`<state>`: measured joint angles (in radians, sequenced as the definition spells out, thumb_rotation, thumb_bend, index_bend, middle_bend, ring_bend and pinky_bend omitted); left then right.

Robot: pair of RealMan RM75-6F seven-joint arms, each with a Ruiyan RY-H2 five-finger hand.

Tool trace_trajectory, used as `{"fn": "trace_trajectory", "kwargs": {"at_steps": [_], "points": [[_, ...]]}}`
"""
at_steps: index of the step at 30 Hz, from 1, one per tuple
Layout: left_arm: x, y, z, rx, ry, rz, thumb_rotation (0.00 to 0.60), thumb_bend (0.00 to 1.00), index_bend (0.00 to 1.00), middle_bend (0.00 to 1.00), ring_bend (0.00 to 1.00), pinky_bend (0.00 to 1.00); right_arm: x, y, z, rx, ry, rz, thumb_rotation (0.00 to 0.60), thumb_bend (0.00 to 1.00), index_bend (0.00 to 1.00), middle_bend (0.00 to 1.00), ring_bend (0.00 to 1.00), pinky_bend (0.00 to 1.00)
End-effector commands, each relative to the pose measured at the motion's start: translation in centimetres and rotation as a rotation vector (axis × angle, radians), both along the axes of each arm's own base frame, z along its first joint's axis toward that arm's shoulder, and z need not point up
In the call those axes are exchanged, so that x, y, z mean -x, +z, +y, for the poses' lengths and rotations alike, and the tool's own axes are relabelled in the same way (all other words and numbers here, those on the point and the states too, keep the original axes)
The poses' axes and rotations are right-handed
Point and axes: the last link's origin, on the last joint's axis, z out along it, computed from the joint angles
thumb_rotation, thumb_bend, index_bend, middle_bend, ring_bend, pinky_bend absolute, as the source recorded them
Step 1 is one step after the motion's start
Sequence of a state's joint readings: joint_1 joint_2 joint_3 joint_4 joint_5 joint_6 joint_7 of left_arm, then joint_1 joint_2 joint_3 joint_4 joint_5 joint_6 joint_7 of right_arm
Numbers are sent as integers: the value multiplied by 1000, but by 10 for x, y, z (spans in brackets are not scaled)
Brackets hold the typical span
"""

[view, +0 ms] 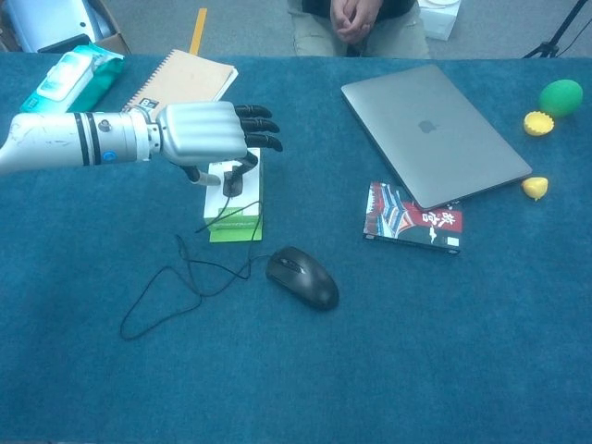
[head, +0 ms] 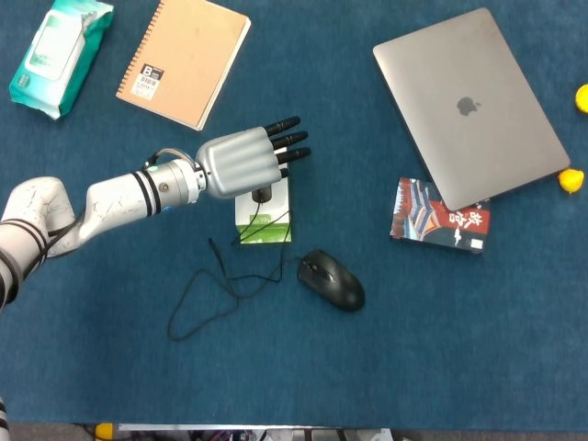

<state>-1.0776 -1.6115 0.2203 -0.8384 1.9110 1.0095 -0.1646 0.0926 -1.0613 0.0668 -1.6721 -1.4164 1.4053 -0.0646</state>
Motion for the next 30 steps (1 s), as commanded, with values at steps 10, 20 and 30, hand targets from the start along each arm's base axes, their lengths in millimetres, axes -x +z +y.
{"fn": "trace_trajectory", "kwargs": {"at_steps": [10,20,30], "points": [[4,0,-3,1,8,2,600,261,488,118,33,39,-1,2,2,6,2,1,600,378,547,447,337,476],[7,0,-6,3,16,-4,600,261,543,128,33,39,0,4,4,13,-1,1,600,378,547,447,337,476],[8,1,-9,2,21,-6,600,261,557,131,33,39,-1,5,5,21,2,0,600,379,547,447,337,476]]}}
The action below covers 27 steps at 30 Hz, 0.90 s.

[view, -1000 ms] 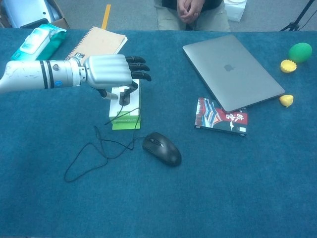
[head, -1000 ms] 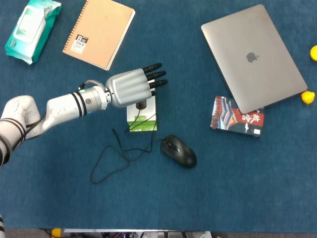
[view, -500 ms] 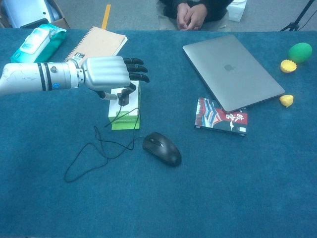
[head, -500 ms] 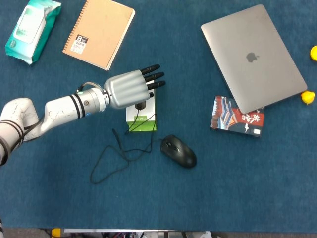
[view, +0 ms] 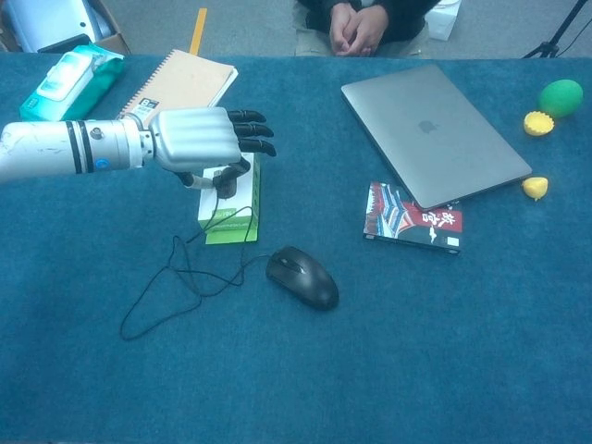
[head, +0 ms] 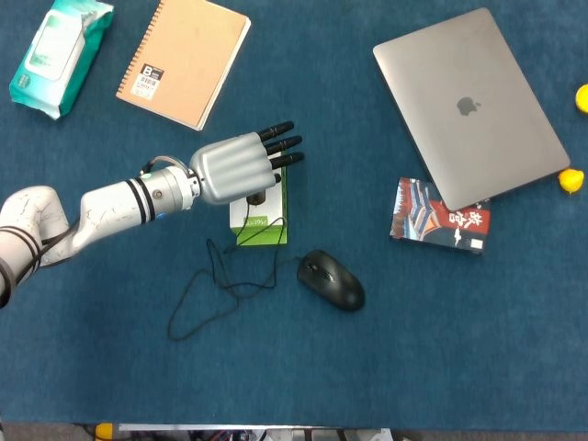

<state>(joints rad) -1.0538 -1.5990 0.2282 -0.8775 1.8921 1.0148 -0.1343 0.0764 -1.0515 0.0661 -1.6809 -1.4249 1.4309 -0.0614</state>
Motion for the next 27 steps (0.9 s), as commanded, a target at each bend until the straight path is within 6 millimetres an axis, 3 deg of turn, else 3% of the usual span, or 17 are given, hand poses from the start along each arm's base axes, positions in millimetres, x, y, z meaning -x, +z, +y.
{"fn": "trace_trajectory", "kwargs": {"at_steps": [1,11,19,27], "points": [[0,0,0,-2,-1,0,600,261,558,131,33,40,0,0,0,2,0,-1,600,379,547,447,337,476],[-1,10,-1,-18,7,-28,600,261,574,135,33,39,0,0,0,5,7,-7,600,378,547,447,337,476],[-1,28,-1,-30,67,-84,600,261,580,140,33,39,0,0,-1,3,13,-17,600,378,547,447,337,476],[-6,59,-6,-62,78,-161,600,261,582,145,33,39,0,-1,-1,2,21,-26,600,378,547,447,337,476]]}}
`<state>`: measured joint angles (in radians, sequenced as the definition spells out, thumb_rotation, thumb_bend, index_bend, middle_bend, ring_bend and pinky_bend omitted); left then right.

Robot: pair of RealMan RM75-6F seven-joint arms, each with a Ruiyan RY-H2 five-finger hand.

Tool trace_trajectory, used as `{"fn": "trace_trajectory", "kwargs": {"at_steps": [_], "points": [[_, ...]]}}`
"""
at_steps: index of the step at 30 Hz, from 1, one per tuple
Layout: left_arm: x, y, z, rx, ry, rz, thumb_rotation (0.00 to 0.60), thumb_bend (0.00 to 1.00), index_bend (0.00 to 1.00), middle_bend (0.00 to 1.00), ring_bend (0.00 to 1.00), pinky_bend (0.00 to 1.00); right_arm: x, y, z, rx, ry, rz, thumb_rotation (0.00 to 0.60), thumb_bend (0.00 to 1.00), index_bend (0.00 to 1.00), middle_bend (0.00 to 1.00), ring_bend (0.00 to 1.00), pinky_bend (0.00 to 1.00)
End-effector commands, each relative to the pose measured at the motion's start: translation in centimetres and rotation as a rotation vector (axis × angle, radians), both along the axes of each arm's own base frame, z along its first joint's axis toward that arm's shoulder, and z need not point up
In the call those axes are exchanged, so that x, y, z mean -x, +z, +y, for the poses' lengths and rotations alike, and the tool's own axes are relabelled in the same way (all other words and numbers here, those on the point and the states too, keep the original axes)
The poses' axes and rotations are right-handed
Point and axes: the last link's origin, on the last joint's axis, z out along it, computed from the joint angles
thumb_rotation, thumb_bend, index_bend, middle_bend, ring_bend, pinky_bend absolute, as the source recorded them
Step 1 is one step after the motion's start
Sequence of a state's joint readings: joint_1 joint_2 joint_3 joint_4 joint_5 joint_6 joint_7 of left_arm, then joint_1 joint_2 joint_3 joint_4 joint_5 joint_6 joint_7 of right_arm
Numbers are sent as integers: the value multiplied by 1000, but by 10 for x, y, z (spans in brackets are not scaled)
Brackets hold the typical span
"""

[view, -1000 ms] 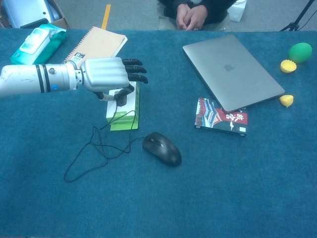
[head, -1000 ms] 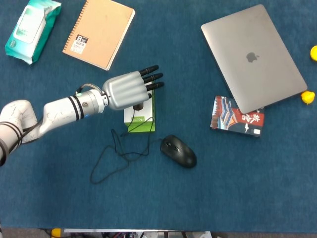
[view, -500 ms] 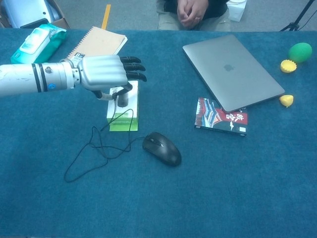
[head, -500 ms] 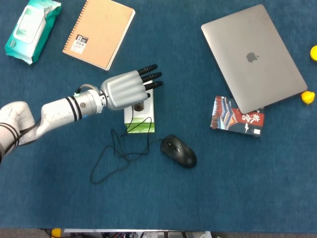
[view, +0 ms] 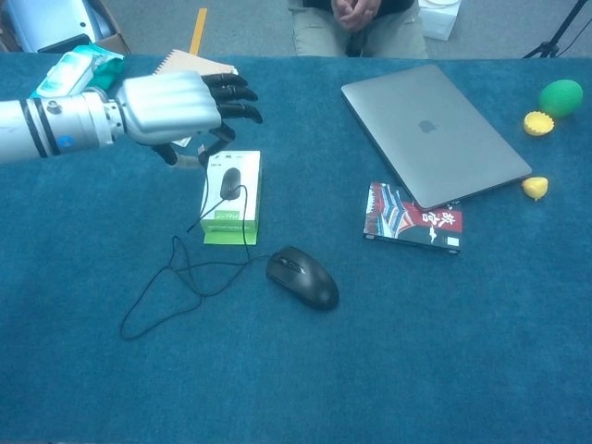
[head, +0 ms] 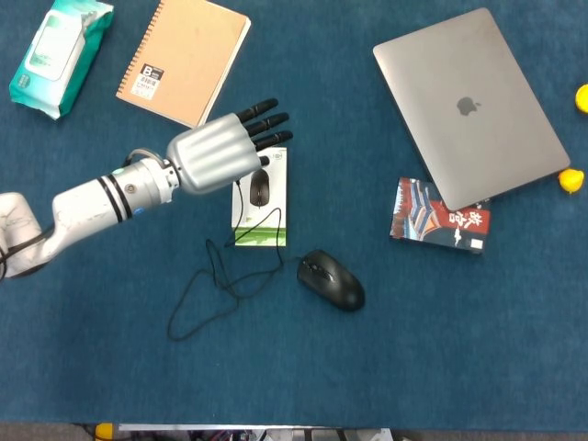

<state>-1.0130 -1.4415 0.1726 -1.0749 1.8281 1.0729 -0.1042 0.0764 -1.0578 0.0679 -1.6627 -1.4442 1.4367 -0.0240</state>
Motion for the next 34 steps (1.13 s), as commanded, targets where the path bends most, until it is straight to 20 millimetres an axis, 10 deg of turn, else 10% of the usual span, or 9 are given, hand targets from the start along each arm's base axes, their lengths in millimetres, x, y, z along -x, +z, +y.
{"fn": "trace_trajectory", "kwargs": {"at_steps": [1,34], "points": [[-3,16,-4,-17,4,-37,600,261,583,146,33,39,0,-1,0,-2,2,-4,600,378,547,447,337,476],[-34,90,-61,-14,19,-214,600,261,607,165,33,39,-1,-4,1,-16,44,-42,600,378,547,447,338,476]]}}
